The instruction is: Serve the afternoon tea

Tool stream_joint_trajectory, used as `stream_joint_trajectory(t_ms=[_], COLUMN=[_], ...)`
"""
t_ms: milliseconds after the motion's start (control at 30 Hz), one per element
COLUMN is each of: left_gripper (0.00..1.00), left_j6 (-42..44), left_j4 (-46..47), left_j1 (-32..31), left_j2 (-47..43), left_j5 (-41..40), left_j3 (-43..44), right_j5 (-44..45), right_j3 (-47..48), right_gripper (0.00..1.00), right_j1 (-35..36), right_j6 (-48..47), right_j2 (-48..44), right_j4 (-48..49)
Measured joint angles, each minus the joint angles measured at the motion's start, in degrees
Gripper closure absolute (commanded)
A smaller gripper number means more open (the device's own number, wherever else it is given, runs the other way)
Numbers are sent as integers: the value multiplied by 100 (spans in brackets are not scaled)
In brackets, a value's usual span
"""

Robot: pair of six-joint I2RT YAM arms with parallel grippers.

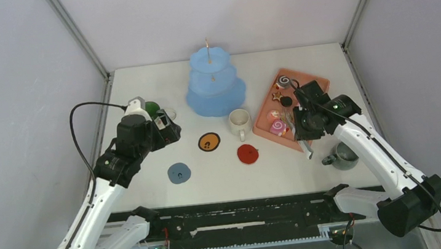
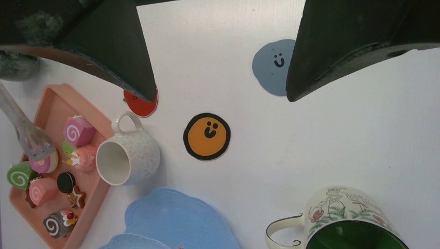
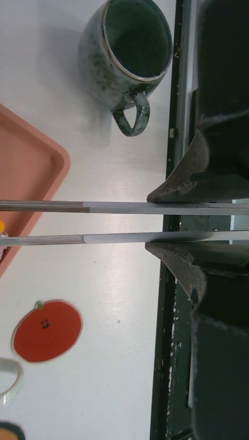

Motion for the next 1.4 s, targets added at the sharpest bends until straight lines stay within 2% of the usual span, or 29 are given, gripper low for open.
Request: stream_joint_trajectory(t_ms=[433, 533, 667, 800, 867, 1167, 1400], left_gripper=[1, 1, 1, 1, 1, 1, 1], left_j6=[24, 24, 22, 22, 20, 13, -13], left_j4=[105, 109, 127, 138, 138, 138, 162], left_j1=[0, 0, 0, 0, 0, 0, 0], left_j2=[125, 146, 199, 232, 229, 184, 177], left_j5=[151, 155, 160, 168, 188, 190, 214], left_j3=[-81, -81, -81, -81, -81, -81, -81], right_j5=[76, -66, -313, -404, -400, -264, -44], right_j3=[-243, -243, -243, -243, -267, -479, -581], right_gripper=[67, 72, 85, 96, 98, 100, 100], right_j1=[-26, 0, 133, 442, 566, 715, 369], right_j6=[37, 35, 35, 61, 81, 190, 258], right_j2=[-85, -308, -549, -400, -251, -31, -188], right_j4=[-57, 2, 131, 245, 308, 472, 306])
